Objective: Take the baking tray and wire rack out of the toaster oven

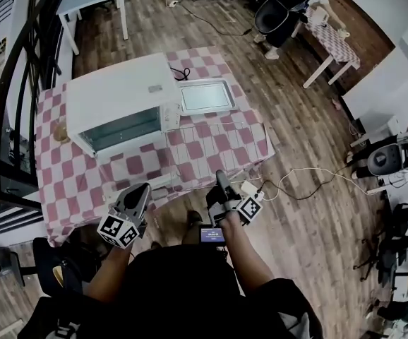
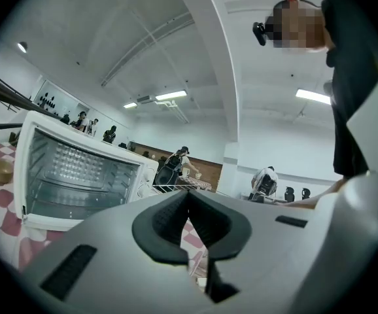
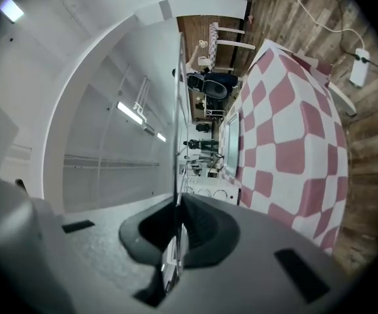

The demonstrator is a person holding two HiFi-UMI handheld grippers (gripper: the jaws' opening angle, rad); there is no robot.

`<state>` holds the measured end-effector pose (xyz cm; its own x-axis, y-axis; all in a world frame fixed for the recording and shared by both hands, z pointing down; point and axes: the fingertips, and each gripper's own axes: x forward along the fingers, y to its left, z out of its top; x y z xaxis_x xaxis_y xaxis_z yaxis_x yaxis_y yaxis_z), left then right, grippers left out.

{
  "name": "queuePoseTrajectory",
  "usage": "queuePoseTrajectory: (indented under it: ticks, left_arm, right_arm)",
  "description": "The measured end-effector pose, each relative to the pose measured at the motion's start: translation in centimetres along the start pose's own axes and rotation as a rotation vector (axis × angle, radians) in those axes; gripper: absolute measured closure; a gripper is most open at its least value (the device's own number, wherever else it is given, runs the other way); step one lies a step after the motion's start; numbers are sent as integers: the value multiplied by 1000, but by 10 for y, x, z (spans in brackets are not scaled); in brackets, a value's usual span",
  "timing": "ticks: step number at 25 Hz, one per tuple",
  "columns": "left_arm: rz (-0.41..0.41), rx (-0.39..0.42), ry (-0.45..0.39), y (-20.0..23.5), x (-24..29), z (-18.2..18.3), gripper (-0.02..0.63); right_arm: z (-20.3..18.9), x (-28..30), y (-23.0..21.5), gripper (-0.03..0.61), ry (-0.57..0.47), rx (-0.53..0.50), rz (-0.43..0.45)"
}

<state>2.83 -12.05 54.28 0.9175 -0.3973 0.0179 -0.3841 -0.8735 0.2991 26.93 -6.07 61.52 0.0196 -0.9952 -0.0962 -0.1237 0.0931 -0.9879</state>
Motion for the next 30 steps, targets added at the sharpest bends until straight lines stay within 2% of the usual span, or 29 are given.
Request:
queuePoseTrajectory:
  ticks: [7, 12, 24, 30]
  left_arm:
    - [44, 29, 2, -3, 68, 1, 620]
    - [96, 24, 14, -3, 100, -4, 620]
    - [217, -13, 87, 10, 123, -25, 620]
    - [259, -35, 84, 16, 125, -29, 620]
  right_arm:
    - [67, 28, -25, 577, 28, 3, -21]
    - [98, 45, -50, 577, 64, 14, -51]
    - [121, 82, -119, 577, 132, 56, -149]
    - [123, 89, -149, 577, 159, 49, -217]
